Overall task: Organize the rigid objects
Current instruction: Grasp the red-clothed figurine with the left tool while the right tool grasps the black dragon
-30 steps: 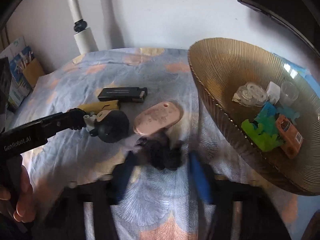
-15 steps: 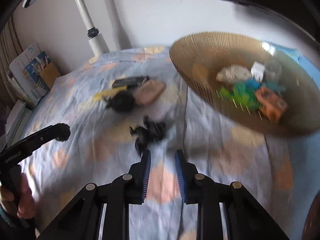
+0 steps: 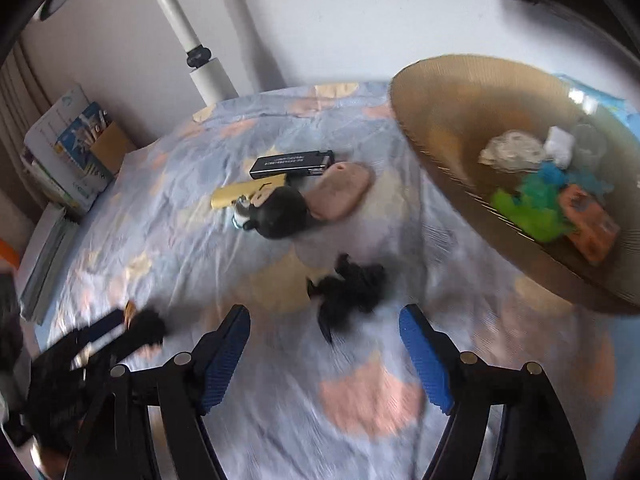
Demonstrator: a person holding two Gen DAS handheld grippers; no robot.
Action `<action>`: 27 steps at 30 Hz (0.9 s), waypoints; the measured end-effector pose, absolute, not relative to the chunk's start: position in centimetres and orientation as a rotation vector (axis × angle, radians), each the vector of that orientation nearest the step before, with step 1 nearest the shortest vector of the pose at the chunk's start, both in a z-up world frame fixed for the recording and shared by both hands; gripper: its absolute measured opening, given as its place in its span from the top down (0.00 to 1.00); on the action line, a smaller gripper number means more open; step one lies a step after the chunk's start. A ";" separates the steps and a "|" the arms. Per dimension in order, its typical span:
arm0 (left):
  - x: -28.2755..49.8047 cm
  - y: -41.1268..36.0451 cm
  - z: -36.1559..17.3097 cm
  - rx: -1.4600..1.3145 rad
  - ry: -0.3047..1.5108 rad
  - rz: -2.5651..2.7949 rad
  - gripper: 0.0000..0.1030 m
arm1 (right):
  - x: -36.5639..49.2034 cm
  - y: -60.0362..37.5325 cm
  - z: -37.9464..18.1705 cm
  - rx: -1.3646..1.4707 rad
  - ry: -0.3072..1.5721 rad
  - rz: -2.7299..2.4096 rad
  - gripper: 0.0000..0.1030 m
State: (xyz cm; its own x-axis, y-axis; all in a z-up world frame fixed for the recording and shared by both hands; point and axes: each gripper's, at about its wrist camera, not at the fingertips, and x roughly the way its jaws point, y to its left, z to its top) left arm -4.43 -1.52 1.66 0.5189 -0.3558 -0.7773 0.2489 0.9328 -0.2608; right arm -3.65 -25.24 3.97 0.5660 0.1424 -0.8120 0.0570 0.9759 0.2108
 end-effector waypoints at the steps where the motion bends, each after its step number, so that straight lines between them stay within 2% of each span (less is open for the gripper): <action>1: -5.0 -1.6 1.8 -0.109 0.961 -0.356 0.31 | -3.2 -25.0 3.7 0.221 0.975 0.051 0.27; 3: -6.4 -2.5 2.1 -0.086 0.992 -0.411 0.31 | -2.5 -24.1 3.3 0.180 0.972 0.051 0.27; 4: -6.9 -2.8 2.2 -0.089 1.000 -0.450 0.31 | -2.5 -23.6 3.3 0.158 0.963 0.067 0.34; 7: -9.0 -4.2 3.0 -0.091 1.013 -0.649 0.31 | -3.4 -22.4 3.5 0.166 0.958 0.243 0.38; 9: -9.4 -4.0 3.5 -0.089 1.014 -0.699 0.27 | -4.7 -22.0 4.0 0.141 0.949 0.294 0.38; 17: -3.7 0.7 4.3 -0.046 0.978 -0.580 0.26 | -6.3 -24.4 4.5 0.185 0.994 0.237 0.38; 21: -0.6 -0.3 3.0 0.042 1.054 -0.648 0.26 | -4.9 -23.5 4.1 0.179 1.035 0.233 0.38; 27: -1.5 -2.2 2.4 0.025 1.013 -0.728 0.26 | -2.5 -21.9 3.4 0.152 1.057 0.225 0.38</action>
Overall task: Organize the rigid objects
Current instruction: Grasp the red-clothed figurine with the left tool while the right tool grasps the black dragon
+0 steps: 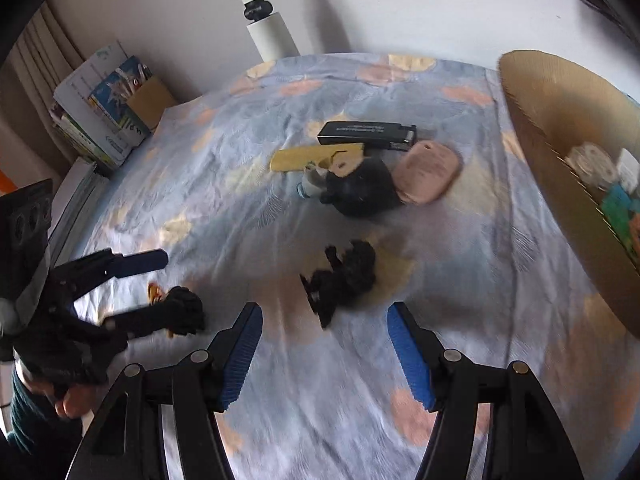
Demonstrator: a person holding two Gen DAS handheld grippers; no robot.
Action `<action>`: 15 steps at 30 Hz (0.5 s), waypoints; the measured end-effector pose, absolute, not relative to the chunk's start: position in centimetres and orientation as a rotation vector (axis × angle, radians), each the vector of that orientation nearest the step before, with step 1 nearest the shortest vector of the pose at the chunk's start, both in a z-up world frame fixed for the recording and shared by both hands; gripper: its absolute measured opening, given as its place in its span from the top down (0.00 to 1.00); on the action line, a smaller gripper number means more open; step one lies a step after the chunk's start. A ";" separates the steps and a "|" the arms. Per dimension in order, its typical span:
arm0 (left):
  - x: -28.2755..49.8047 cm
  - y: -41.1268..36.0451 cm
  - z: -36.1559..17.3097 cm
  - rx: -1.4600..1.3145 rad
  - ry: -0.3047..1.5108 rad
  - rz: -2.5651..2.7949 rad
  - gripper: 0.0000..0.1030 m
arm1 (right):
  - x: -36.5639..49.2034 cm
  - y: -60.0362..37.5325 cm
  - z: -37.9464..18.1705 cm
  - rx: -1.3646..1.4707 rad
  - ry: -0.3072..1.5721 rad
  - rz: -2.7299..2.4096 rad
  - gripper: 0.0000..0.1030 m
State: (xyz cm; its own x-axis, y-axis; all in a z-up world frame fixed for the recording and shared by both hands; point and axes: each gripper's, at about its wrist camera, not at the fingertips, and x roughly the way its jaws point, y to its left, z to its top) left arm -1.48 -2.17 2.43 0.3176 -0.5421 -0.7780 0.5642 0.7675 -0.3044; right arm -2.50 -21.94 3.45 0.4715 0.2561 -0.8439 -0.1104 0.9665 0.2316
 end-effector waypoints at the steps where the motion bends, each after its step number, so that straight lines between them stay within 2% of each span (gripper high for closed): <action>1: -2.1 -2.6 2.4 0.032 1.010 -0.728 0.26 | -2.2 -21.5 3.4 0.128 1.054 0.214 0.38; 3: -3.5 -3.5 2.0 0.077 1.012 -0.727 0.26 | -1.9 -20.8 3.4 0.083 1.048 0.187 0.38; 5: -4.8 -4.1 2.1 0.077 1.019 -0.761 0.26 | -1.6 -20.2 3.3 0.039 1.027 0.125 0.45; 7: -5.6 -4.6 2.5 0.056 1.031 -0.801 0.26 | -1.7 -19.9 3.2 -0.002 1.004 0.075 0.60; 11: -5.4 -4.7 3.5 0.109 0.959 -0.705 0.26 | -2.5 -20.7 3.5 0.015 0.993 0.115 0.61; 15: -3.7 -3.9 3.1 0.000 0.979 -0.653 0.26 | -5.2 -21.6 4.2 0.011 0.985 0.200 0.61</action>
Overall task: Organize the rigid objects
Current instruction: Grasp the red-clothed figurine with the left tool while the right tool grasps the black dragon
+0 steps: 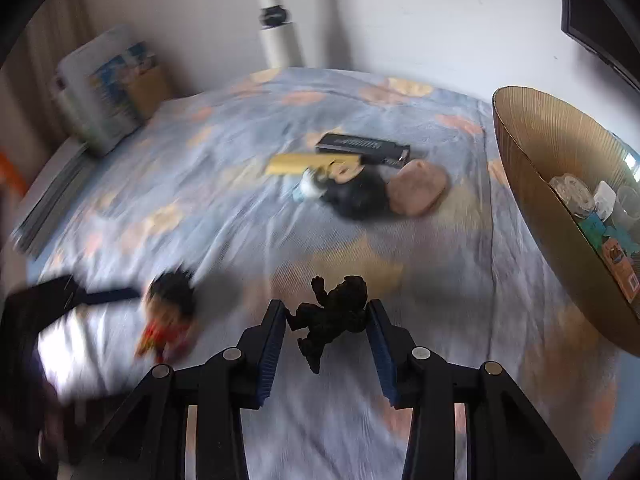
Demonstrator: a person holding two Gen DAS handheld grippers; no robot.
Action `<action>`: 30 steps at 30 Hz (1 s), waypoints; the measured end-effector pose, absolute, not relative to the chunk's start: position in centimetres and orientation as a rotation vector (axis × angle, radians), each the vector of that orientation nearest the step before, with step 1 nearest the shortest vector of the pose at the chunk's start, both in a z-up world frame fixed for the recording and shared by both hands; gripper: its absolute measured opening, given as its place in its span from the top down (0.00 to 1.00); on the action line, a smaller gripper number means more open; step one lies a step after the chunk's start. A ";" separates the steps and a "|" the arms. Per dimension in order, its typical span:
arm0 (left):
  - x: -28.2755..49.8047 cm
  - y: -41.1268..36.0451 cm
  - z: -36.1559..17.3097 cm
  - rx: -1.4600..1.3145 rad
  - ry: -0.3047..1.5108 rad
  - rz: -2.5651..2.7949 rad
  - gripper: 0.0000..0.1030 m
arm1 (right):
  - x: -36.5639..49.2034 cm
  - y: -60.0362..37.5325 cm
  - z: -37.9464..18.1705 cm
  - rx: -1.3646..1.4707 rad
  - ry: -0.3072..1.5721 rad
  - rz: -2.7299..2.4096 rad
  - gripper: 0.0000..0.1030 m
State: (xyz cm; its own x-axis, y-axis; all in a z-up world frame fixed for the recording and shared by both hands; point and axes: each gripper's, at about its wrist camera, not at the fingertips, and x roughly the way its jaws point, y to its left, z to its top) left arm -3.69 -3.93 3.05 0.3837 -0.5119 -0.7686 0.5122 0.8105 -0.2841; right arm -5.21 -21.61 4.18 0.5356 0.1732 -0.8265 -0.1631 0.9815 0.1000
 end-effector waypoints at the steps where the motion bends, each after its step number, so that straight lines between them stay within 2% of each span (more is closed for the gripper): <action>1: -3.3 -4.2 2.8 -0.009 0.982 -0.637 0.27 | -6.2 -21.8 4.3 -0.004 0.988 0.231 0.61; 2: -3.1 -4.5 2.4 -0.013 0.987 -0.613 0.31 | -7.0 -21.7 4.2 -0.019 0.993 0.256 0.61; 3: -3.0 -4.9 2.1 -0.013 0.994 -0.597 0.39 | -7.6 -21.7 4.2 -0.034 0.997 0.272 0.61; 4: -2.9 -5.2 1.8 -0.001 0.989 -0.576 0.60 | -8.1 -21.6 4.1 -0.052 1.000 0.284 0.61; 5: -3.0 -5.4 1.8 0.018 0.972 -0.564 0.72 | -8.6 -21.6 3.9 -0.074 1.009 0.299 0.61; 6: -3.1 -5.4 1.8 0.023 0.973 -0.566 0.72 | -9.0 -21.6 3.6 -0.094 1.025 0.312 0.61; 9: -3.5 -4.2 1.8 -0.048 0.978 -0.565 0.72 | -9.9 -22.3 3.6 -0.065 1.036 0.321 0.52; 14: -4.5 -2.5 1.7 -0.100 0.946 -0.511 0.72 | -11.5 -23.3 3.4 0.025 1.045 0.319 0.49; 22: -5.4 -3.5 1.7 0.020 0.899 -0.412 0.71 | -9.4 -21.1 3.4 0.057 1.037 0.092 0.49; 24: -5.4 -3.7 1.6 0.042 0.905 -0.405 0.69 | -9.4 -20.3 3.3 0.016 1.021 0.050 0.49; 26: -5.5 -3.8 1.6 0.043 0.902 -0.422 0.60 | -9.6 -19.7 3.2 -0.009 1.007 0.021 0.49; 30: -6.0 -4.6 1.6 0.098 0.887 -0.373 0.60 | -9.7 -19.8 3.1 -0.018 0.975 -0.009 0.58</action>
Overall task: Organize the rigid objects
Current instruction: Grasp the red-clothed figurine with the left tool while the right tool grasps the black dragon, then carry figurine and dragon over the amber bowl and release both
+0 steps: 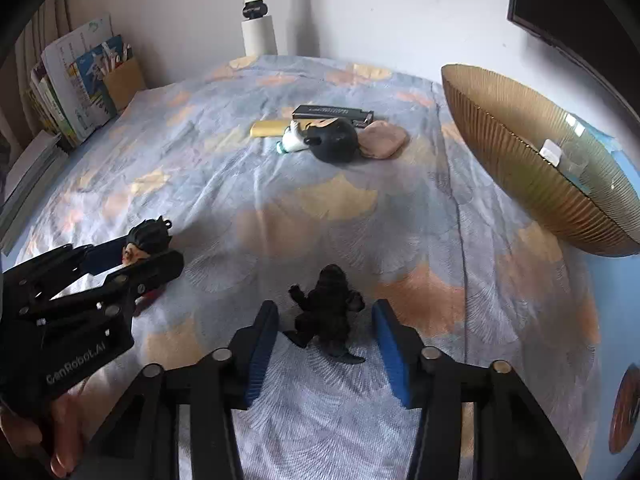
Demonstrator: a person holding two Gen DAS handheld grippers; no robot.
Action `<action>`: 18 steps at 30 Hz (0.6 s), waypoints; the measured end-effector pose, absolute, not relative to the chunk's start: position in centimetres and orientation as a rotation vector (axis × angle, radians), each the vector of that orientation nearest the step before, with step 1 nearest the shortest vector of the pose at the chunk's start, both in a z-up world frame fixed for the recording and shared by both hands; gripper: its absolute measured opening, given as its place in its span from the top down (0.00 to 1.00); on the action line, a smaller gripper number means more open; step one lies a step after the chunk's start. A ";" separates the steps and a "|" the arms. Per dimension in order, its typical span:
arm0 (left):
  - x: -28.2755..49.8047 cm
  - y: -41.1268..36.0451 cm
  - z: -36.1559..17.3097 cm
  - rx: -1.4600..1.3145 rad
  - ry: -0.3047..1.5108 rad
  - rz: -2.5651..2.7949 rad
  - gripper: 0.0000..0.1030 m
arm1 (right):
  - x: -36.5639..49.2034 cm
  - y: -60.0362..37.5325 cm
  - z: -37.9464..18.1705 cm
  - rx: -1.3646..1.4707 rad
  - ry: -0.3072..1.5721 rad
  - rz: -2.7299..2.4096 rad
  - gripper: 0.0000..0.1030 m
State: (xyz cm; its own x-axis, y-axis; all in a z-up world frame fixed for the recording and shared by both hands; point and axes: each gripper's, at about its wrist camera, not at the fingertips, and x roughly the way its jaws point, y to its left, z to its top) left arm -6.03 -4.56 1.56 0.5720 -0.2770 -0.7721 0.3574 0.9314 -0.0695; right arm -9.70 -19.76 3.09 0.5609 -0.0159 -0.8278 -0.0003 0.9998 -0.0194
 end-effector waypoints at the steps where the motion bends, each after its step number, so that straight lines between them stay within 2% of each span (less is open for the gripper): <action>1: -6.1 -4.8 1.5 0.113 0.884 -0.360 0.60 | -9.7 -19.8 3.0 -0.028 0.966 -0.011 0.58; 4: -6.4 -5.2 1.6 0.154 0.870 -0.313 0.62 | -9.6 -19.7 3.0 -0.043 0.959 0.000 0.58; 5: -6.5 -5.3 1.6 0.159 0.867 -0.313 0.68 | -9.5 -19.7 2.9 -0.040 0.960 0.004 0.58; 7: -6.7 -5.5 1.7 0.178 0.858 -0.307 0.71 | -9.7 -19.8 3.0 -0.041 0.957 0.008 0.63; 9: -7.0 -5.8 2.1 0.189 0.847 -0.299 0.71 | -10.1 -20.2 3.1 -0.028 0.951 0.037 0.65; 18: -8.6 -7.4 5.4 0.047 0.797 -0.393 0.72 | -12.8 -24.7 6.2 0.089 0.894 0.070 0.66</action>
